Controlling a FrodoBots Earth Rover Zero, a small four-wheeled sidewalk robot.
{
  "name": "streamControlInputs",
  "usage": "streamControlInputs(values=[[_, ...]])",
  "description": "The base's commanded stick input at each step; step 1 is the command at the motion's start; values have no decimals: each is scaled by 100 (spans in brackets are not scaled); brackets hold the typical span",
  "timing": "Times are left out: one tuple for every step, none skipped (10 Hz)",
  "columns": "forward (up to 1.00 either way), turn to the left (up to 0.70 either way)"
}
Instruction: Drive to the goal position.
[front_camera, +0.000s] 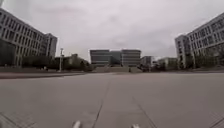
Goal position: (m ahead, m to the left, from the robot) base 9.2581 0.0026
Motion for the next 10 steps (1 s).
streamControlInputs(values=[[100,0],[100,0],[100,0],[100,0],[100,0],[100,0],[100,0],[100,0],[100,0],[100,0]])
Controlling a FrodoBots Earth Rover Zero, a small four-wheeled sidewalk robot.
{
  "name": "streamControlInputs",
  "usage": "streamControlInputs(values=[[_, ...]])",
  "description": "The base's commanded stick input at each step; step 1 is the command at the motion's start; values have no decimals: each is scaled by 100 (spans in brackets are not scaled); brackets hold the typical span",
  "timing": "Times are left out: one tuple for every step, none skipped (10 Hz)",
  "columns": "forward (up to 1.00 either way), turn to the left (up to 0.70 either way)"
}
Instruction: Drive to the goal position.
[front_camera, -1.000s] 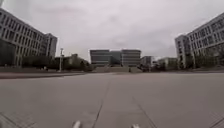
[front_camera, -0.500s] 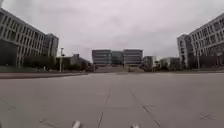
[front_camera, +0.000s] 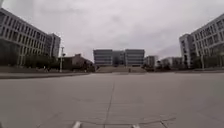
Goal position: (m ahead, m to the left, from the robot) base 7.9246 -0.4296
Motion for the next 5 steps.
streamControlInputs(values=[[100,0],[100,0],[100,0],[100,0],[100,0]])
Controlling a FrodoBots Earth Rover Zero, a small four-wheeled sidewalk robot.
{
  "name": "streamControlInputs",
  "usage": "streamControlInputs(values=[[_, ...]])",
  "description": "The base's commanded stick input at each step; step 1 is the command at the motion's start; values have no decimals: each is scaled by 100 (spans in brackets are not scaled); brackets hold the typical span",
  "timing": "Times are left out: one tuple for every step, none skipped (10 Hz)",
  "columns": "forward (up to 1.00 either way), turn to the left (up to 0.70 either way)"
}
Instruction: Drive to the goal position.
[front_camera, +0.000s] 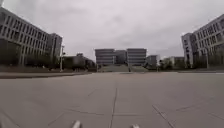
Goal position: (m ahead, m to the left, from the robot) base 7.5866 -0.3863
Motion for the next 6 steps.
streamControlInputs(values=[[100,0],[100,0],[100,0],[100,0],[100,0],[100,0]])
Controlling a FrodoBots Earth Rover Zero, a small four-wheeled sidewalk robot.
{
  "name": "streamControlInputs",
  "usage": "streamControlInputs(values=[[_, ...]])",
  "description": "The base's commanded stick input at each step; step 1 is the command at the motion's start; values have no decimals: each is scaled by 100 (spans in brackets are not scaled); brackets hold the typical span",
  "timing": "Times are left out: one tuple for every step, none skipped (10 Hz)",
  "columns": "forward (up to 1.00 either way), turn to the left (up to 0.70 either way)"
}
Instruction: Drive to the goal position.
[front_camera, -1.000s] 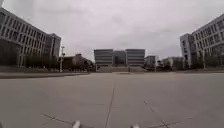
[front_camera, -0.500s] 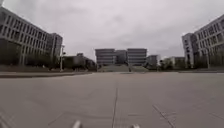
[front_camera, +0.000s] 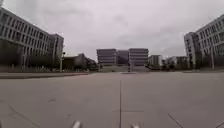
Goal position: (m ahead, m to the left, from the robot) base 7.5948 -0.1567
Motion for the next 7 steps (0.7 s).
streamControlInputs(values=[[100,-11],[100,-38],[100,-40],[100,-15],[100,0],[100,0],[100,0]])
